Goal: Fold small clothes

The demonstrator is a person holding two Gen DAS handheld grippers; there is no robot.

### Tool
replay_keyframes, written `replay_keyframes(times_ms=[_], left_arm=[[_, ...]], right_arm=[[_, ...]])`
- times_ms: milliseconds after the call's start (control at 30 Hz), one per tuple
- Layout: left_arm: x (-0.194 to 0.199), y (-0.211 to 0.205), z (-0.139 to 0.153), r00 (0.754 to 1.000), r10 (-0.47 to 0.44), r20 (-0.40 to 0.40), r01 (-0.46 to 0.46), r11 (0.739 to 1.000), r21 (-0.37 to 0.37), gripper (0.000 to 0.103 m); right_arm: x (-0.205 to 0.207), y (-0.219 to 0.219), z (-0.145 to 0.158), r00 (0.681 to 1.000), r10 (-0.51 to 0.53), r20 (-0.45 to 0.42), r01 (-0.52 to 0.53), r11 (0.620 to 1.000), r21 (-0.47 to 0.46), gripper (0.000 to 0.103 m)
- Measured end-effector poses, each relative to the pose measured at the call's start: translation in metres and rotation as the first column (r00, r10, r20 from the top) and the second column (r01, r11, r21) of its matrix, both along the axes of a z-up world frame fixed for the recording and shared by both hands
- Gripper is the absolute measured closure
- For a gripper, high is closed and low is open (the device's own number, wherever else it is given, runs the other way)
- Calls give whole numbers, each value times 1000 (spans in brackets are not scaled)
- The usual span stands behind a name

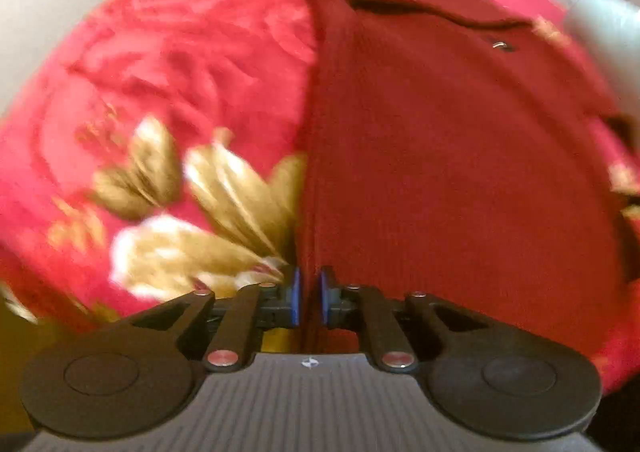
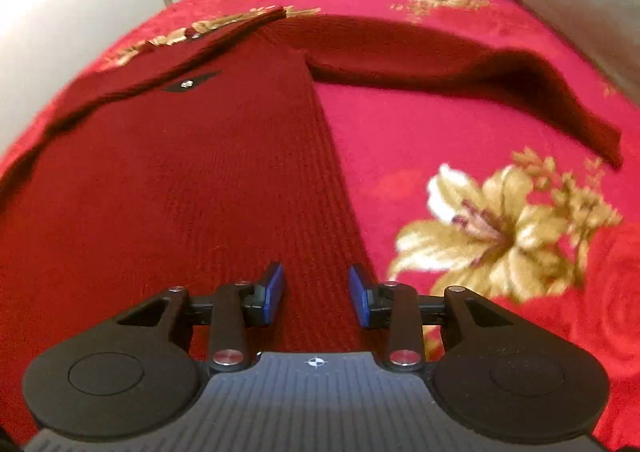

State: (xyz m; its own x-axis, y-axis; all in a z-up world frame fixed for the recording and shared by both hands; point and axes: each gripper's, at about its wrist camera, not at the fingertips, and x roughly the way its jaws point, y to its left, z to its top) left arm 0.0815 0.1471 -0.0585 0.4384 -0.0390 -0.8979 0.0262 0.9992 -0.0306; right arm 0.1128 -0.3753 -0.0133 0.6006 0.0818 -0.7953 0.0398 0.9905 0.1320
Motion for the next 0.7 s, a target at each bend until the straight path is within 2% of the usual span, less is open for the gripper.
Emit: replay_keyframes(times_ms=[33,67,100,167,200,267,300,367,433,500,567,633,700], left_arm=[[1,-6,12,996,-10,84,5,998,64,83],[2,-11,24,987,-20,159,3,994,108,74],[6,-17,39,971,-26,237,-7,990,138,70],[20,-30,58,950,-31,309,-2,994,107,70],[34,-42,65,944,-49,327,30,998,63,70],[62,-71,74,935,-86,344,82,996,26,70],[77,-91,77,926,-110,362,110,994,23,70],[113,-136,79,898,-174,404,181,983,21,70],[144,-183,77,877,-201,437,211,977,26,70],[179,-221,64,867,-207,453,221,975,22,70],[218,-258,48,868,-210,451,216,976,40,69],[253,-291,32,885,-205,418,211,977,32,60],[281,-320,13,896,-237,375,236,970,50,33]], right_arm=[[3,3,3,1000,-3,4,3,999,-36,65],[4,4,10,999,-19,36,21,998,-55,65],[4,2,18,996,-37,87,41,998,-38,64],[8,-2,23,990,-61,130,59,998,25,61],[13,-4,18,991,-70,118,66,997,37,61],[24,0,-1,996,-88,35,88,996,-4,62],[28,-1,-10,995,-98,1,98,995,-30,57],[29,-4,-8,993,-114,19,114,993,-17,57],[29,-8,-3,992,-116,46,117,993,-20,57],[30,-14,-7,993,-111,30,112,994,-14,64],[31,-22,-10,994,-111,14,111,993,35,68],[32,-24,-9,995,-99,12,98,994,44,70],[29,-24,-8,996,-86,17,86,995,42,73]])
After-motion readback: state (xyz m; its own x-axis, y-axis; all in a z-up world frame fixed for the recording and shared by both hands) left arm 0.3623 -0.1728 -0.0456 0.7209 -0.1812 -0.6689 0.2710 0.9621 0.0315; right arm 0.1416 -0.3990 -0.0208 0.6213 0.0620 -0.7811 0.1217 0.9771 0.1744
